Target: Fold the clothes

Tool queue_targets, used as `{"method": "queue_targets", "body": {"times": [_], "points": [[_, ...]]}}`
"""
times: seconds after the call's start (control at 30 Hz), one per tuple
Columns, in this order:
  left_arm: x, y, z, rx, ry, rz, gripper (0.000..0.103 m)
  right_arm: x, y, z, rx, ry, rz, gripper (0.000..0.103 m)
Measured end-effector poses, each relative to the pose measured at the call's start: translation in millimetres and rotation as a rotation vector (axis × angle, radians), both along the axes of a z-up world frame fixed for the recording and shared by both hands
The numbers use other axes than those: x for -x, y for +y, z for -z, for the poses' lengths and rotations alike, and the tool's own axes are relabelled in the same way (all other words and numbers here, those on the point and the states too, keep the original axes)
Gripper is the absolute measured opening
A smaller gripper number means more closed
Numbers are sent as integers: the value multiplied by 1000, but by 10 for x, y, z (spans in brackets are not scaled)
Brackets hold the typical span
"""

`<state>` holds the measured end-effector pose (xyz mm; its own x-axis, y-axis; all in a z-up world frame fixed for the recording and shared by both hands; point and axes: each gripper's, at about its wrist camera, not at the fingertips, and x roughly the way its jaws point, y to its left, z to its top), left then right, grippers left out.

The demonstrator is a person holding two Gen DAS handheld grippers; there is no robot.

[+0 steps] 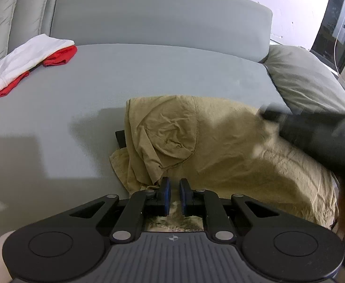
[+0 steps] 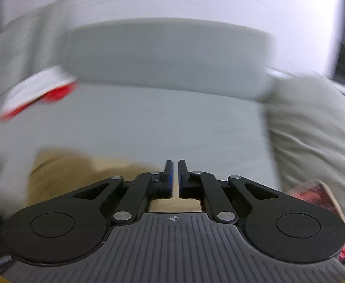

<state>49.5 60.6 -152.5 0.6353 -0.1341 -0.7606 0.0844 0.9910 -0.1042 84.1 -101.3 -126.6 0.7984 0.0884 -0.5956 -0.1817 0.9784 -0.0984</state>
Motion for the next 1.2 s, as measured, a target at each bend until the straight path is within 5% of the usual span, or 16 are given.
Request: {"method": "queue_targets", "body": {"times": [0.07,0.17,0.37,0.5,0.57,0.7,0.83,0.97,1.2], "points": [[4,-2,0,-5,-2,5,12,60,129,175,103,64,-67,7],[8,21,2,-2,-5,6,12,240,-160,271,193,96,60,7],[14,37,-8,-2,-4,11,12,375,-913,154,100,230,334,9],[105,-28,-42,-55,-6,50,12,501,-632,-98,27,105,209,17],[177,-72,-60,-94,-7,83,12,495,-402,-147,-31,80,55,32],[322,-100,-80,-132,26,145,12,434,-131,116,-11,206,-112,38],[461,-117,-90,-139,119,230,5,706,-221,170,2,307,-129,38],[603,-50,-108,-110,229,297,16,960,-395,115,-52,475,-85,35],[604,323,-683,67,49,213,16,1010,-825,-494,-241,309,7,38]]}}
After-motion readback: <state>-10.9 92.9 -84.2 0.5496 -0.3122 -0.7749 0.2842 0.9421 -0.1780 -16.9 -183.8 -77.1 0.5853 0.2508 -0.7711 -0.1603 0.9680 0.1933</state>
